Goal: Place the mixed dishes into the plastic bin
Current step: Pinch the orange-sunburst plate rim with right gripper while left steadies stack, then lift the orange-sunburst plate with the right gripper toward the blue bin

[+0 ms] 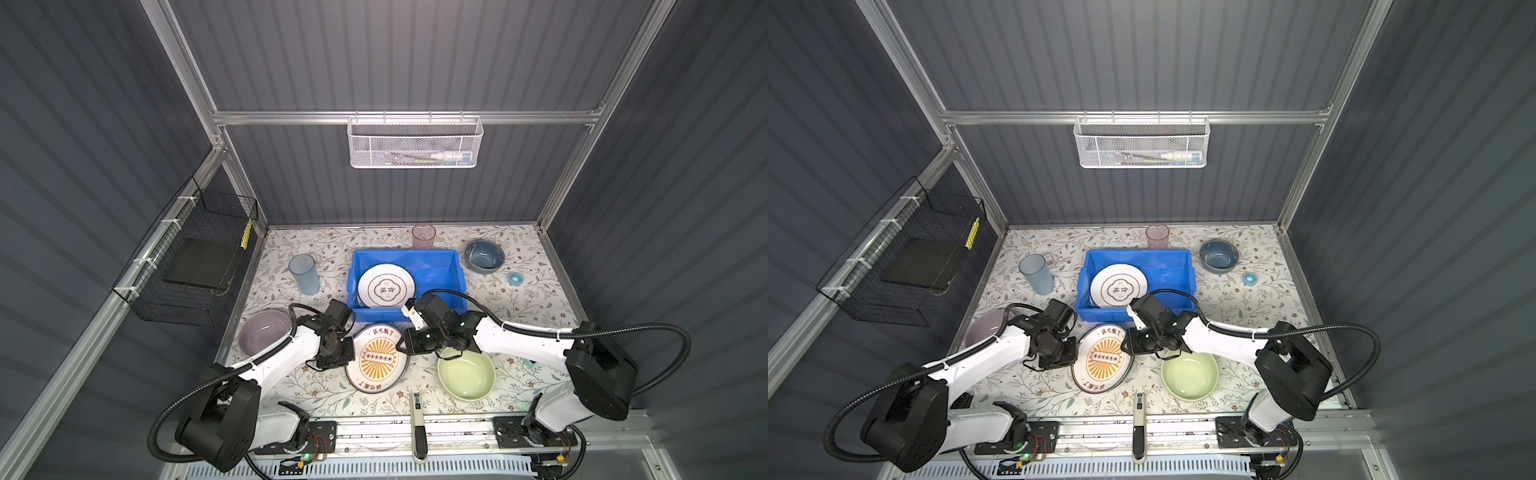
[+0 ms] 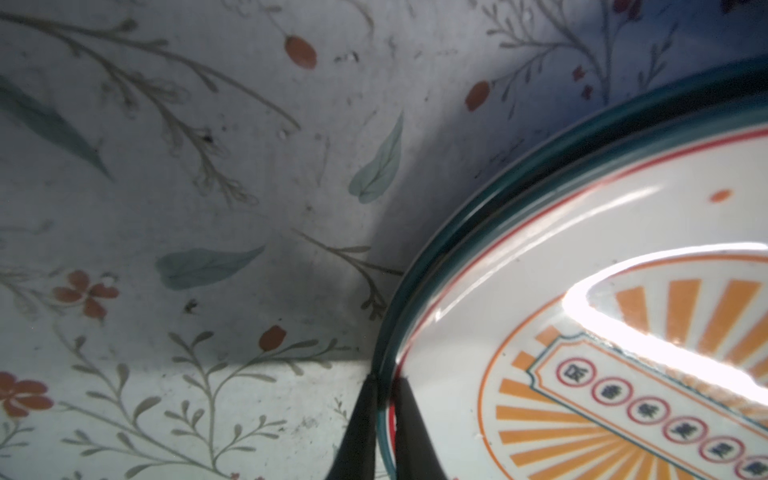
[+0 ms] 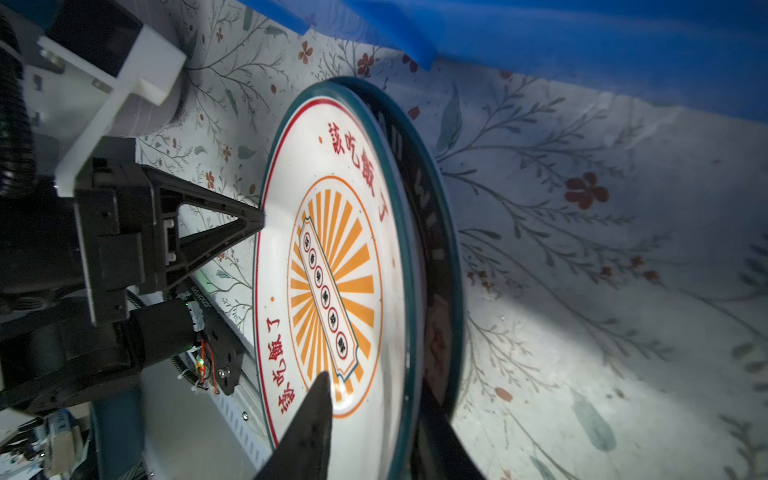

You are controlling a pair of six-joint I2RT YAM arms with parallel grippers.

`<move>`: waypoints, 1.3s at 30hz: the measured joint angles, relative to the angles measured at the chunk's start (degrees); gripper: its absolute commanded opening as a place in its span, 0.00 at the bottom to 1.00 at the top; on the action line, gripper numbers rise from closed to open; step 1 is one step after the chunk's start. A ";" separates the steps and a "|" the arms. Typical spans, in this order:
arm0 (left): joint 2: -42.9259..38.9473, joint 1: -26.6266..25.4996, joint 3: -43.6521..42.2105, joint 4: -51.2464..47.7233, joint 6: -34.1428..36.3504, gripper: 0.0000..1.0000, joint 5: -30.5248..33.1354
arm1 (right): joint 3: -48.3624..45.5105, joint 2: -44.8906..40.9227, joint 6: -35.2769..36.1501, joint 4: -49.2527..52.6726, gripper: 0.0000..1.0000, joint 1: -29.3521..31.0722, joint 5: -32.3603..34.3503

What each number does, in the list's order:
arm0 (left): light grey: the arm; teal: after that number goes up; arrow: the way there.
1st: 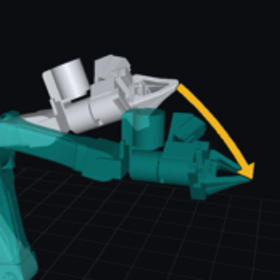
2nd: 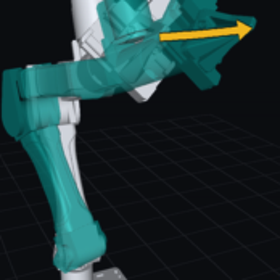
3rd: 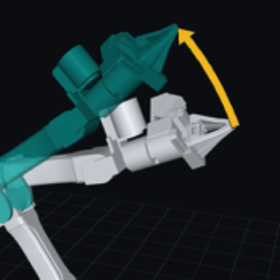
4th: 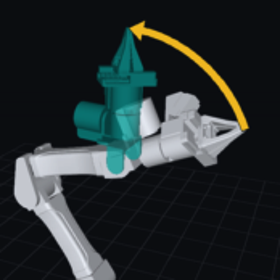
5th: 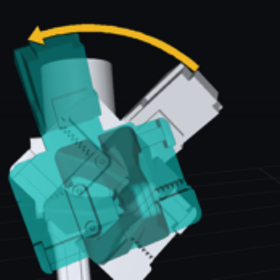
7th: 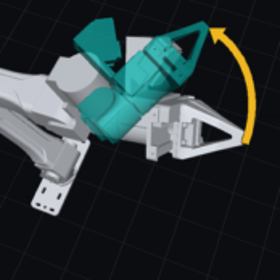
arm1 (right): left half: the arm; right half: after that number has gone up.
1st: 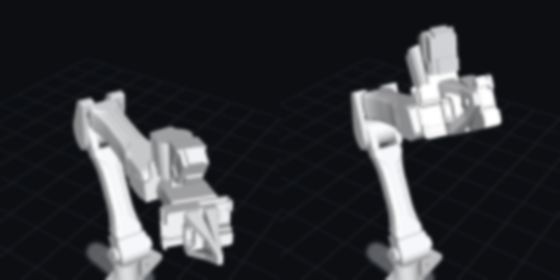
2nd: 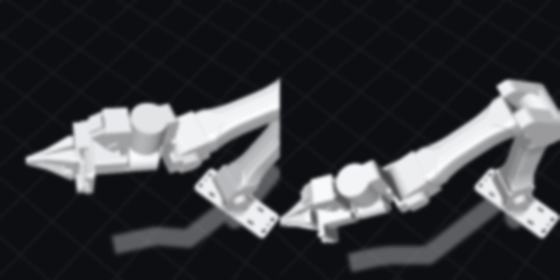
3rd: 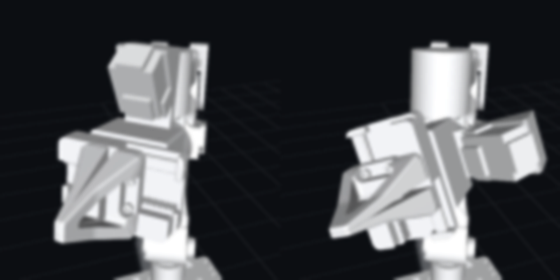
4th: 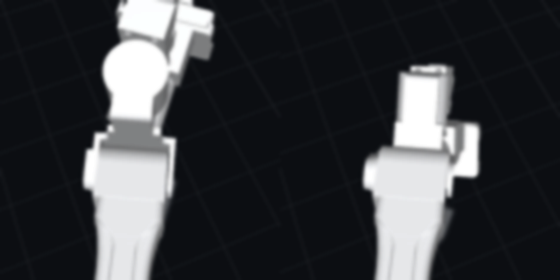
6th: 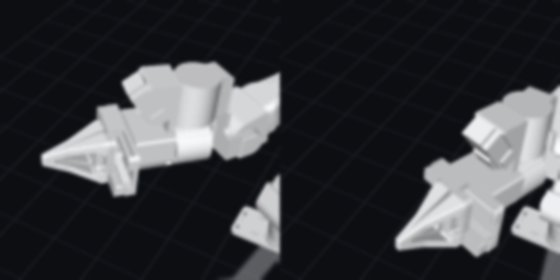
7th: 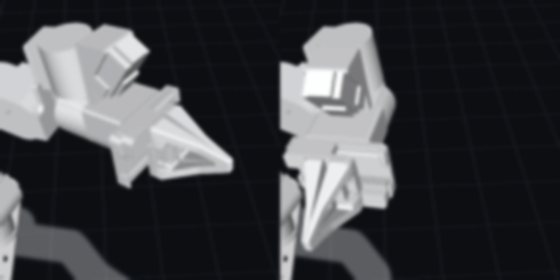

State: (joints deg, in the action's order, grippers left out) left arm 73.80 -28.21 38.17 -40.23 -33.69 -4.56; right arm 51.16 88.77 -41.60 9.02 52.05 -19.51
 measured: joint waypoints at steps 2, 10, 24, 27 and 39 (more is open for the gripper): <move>0.00 0.00 0.00 0.02 0.00 0.11 0.04 | -0.44 0.07 -1.03 -2.01 0.30 0.00 -1.03; -0.02 0.00 0.00 0.04 0.00 0.11 -0.09 | -0.44 1.29 -3.02 -4.42 0.20 0.00 -0.85; -1.95 -0.26 0.96 -0.15 -0.02 0.19 0.09 | -0.44 0.81 -2.95 -1.20 0.07 0.02 2.86; -2.45 -0.26 2.10 -0.72 0.11 0.20 0.11 | -0.44 -0.02 -2.73 -0.17 0.06 0.02 3.26; -3.52 -0.24 7.63 -4.90 2.58 0.31 2.97 | 0.22 -2.93 0.46 5.95 0.04 0.02 4.39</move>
State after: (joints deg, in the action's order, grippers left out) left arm 70.28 -28.45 45.80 -45.12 -31.11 -1.58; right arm 51.37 85.84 -41.15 14.96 52.07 -15.11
